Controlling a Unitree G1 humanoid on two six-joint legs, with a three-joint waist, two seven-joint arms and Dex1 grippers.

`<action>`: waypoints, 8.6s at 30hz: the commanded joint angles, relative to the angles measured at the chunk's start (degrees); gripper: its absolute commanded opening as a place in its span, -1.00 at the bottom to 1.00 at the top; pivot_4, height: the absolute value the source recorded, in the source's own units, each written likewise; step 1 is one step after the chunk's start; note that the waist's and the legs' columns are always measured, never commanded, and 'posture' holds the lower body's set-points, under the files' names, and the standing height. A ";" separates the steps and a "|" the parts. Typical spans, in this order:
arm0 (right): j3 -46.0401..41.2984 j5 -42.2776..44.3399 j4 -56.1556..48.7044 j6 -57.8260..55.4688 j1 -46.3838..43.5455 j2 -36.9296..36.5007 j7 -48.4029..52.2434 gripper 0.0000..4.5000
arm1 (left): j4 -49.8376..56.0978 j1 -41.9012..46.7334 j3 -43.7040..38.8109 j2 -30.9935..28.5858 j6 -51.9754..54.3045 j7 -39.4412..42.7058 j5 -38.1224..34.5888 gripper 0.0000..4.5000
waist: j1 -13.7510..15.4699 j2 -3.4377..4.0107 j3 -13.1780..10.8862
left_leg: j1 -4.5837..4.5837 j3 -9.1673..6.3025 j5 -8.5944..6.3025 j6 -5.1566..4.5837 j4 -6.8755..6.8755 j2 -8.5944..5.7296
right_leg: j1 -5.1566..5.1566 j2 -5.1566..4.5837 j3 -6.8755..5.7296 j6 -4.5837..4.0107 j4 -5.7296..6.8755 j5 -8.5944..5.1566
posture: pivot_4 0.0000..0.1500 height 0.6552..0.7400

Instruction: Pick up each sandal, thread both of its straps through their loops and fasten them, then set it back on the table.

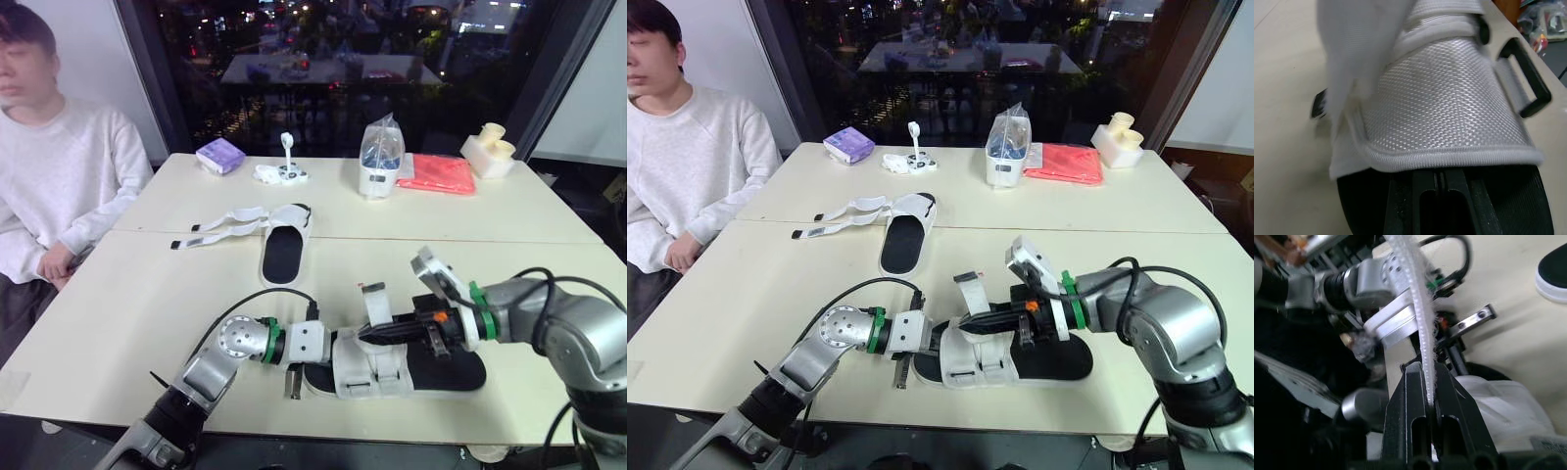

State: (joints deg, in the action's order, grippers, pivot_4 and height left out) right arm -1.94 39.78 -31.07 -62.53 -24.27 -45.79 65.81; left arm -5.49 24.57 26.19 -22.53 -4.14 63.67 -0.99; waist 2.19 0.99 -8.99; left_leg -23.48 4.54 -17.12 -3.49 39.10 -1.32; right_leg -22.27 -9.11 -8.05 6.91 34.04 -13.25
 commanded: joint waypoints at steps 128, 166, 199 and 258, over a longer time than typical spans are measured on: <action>9.06 8.89 23.56 -3.17 -6.53 2.56 -15.77 -0.97 | -1.03 -5.08 6.27 -1.33 2.94 -1.92 5.13 -1.00 | 0.43 -0.03 0.08 | 0.08 0.01 -0.32 -0.52 0.12 -0.32 | 0.57 -0.29 -0.17 0.39 -0.75 0.21 | 1.00 1.00; 8.66 -2.81 9.74 10.54 0.14 -0.40 -11.55 -0.97 | -0.18 -3.05 5.63 -1.43 4.79 -1.16 4.44 -1.00 | 0.50 -0.03 0.07 | 0.09 -0.01 -0.32 -0.49 0.13 -0.32 | 0.59 -0.31 -0.16 0.44 -0.81 0.22 | 1.00 1.00; 9.72 -11.65 3.35 24.49 5.64 -0.51 -10.46 -0.97 | -0.74 -3.24 5.80 -1.43 4.22 -1.30 4.77 -1.00 | 0.37 -0.04 0.06 | 0.10 -0.03 -0.33 -0.49 0.13 -0.32 | 0.62 -0.30 -0.17 0.45 -0.83 0.21 | 1.00 1.00; 6.12 6.52 2.23 -1.14 0.47 -0.26 -10.37 0.74 | -3.07 -3.30 5.87 -1.05 1.98 -1.98 5.12 -1.00 | 0.45 -0.04 0.06 | 0.13 -0.06 -0.36 -0.55 0.13 -0.32 | 0.67 -0.34 -0.11 0.45 -0.86 0.20 | 1.00 1.00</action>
State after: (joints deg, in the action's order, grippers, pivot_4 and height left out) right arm 4.61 45.10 -27.79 -63.53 -22.81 -45.92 55.55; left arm -3.10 23.34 28.43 -22.82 -4.70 61.75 -0.40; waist 2.64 0.96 -8.93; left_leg -23.35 4.48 -17.48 -4.04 39.23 -1.64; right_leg -21.60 -9.46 -8.16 7.36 33.18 -13.05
